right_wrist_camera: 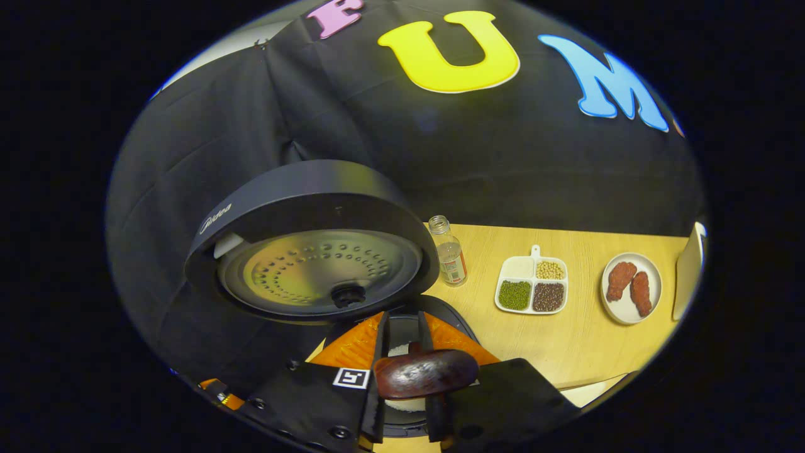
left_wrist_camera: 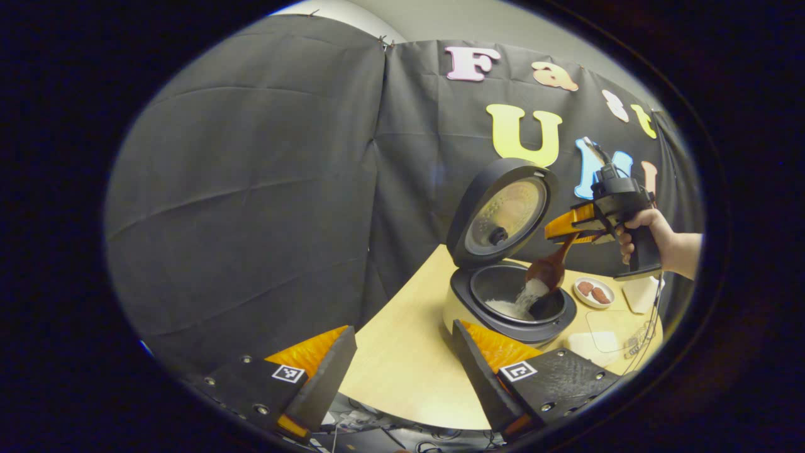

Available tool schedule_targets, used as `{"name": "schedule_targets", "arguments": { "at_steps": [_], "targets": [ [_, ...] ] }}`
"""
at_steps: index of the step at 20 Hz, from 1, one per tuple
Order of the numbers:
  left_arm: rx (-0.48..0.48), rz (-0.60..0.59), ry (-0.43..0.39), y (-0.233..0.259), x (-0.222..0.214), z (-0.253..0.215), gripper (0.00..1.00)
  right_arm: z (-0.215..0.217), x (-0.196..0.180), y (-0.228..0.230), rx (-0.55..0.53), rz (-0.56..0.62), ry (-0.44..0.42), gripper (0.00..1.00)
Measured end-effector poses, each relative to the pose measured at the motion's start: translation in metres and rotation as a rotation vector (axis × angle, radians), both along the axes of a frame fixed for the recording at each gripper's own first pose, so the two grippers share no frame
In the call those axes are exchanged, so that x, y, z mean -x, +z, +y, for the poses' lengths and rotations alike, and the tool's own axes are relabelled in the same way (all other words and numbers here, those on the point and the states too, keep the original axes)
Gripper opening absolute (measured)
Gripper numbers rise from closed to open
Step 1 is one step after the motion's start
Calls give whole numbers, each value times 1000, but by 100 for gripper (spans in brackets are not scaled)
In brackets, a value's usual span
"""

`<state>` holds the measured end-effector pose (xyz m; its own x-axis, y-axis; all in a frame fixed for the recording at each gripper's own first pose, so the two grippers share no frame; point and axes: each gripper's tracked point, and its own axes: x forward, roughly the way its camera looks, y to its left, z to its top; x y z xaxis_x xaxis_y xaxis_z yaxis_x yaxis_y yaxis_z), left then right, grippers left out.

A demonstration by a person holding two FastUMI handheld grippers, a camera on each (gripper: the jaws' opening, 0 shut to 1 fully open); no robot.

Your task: Close the left gripper, press the button to open the rice cooker; take a wooden spoon from the chopstick holder with the right hand, scoop a spoonful of rice and pour it into the rice cooker, then put the wooden spoon back into the chopstick holder.

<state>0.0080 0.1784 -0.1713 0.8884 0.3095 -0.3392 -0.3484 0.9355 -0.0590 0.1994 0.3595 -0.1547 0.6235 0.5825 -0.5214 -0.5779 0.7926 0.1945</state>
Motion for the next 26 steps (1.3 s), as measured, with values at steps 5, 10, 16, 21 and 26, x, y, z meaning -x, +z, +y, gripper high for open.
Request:
{"name": "schedule_targets", "arguments": {
  "at_steps": [5, 10, 16, 21, 26],
  "targets": [
    [-20, 2, -7, 1, -4, -4, 96, 13, 14, -1, 62, -71, 128, 24],
    [-20, 13, -13, -4, -6, -13, 96, 18, 31, -20, 251, -197, 320, 26],
    [-52, 24, -46, 0, -6, -30, 96, 20, 54, -27, 365, -346, 455, 26],
    [-86, 21, -82, 10, -12, -50, 96, 4, 62, 8, 378, -519, 440, 26],
    [-109, 10, -148, 26, -25, -86, 96, -53, 60, 70, 272, -572, 295, 26]
  ]
}}
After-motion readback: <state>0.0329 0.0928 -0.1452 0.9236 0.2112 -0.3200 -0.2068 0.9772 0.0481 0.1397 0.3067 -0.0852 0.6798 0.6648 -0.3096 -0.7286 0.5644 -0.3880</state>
